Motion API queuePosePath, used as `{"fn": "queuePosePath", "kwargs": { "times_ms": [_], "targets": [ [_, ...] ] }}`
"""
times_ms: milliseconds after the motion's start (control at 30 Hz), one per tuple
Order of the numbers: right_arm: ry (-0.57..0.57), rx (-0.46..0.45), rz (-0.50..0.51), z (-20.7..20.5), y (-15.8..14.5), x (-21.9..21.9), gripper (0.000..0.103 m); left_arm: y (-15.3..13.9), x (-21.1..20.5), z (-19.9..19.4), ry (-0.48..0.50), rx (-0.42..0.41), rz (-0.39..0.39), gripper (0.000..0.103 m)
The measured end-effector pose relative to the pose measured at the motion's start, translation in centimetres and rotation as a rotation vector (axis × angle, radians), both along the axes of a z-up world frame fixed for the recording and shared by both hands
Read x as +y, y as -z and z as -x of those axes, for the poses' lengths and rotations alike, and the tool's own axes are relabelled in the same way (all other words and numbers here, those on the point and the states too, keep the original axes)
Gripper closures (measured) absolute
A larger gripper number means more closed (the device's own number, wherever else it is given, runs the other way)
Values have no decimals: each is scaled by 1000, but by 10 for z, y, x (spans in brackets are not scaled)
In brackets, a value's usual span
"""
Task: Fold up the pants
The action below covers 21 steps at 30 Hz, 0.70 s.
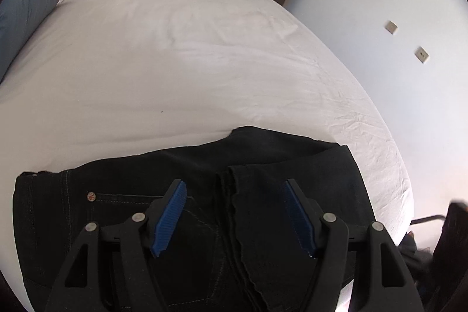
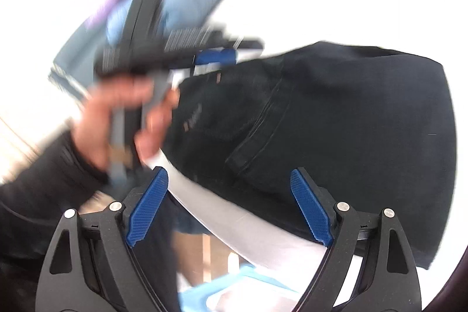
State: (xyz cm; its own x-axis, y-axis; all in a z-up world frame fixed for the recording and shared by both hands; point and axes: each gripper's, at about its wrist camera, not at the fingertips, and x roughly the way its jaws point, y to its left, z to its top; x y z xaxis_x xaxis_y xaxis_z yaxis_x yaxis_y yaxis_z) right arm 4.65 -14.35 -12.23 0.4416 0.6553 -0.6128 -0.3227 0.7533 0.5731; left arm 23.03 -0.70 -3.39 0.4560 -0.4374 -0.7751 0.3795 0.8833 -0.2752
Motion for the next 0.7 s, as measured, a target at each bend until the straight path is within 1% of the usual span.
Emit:
{"fn": "queuePosePath", "kwargs": {
  "times_ms": [33,100,133,200,233,267,333,400,433,467,533,567,667,700],
  "targets": [
    [10,16,-56,-6,-2,-20,17,2,-8,4,10,-4,-11,33],
    [23,52,-161,-27,-1,-65,17,16,-22,10,31,32,-7,33],
    [38,52,-192,-40,-4,-81,17,26,-29,14,43,57,-2,33],
    [42,102,-311,-70,6,-115,17,45,-39,23,54,92,-22,33],
    [56,127,-352,-86,13,-129,17,54,-39,26,50,103,-41,33],
    [69,139,-368,-103,21,-139,17,64,-38,30,41,105,-58,33],
    [63,192,-416,-134,40,-153,17,72,-33,39,37,61,-49,34],
    [99,242,-383,-159,65,-160,18,73,-34,44,48,45,-88,34],
    [101,280,-388,-171,78,-165,20,72,-37,45,52,41,-105,34],
    [107,304,-406,-172,89,-169,25,74,-38,45,53,41,-114,34],
    [107,262,-435,-165,92,-177,25,74,-36,42,46,51,-104,33],
    [88,257,-442,-160,91,-172,25,75,-35,40,39,56,-91,33],
    [60,270,-409,-117,95,-166,24,76,-33,40,45,52,-92,33],
    [46,279,-424,-97,96,-164,24,77,-32,40,50,49,-94,33]
  ]
}}
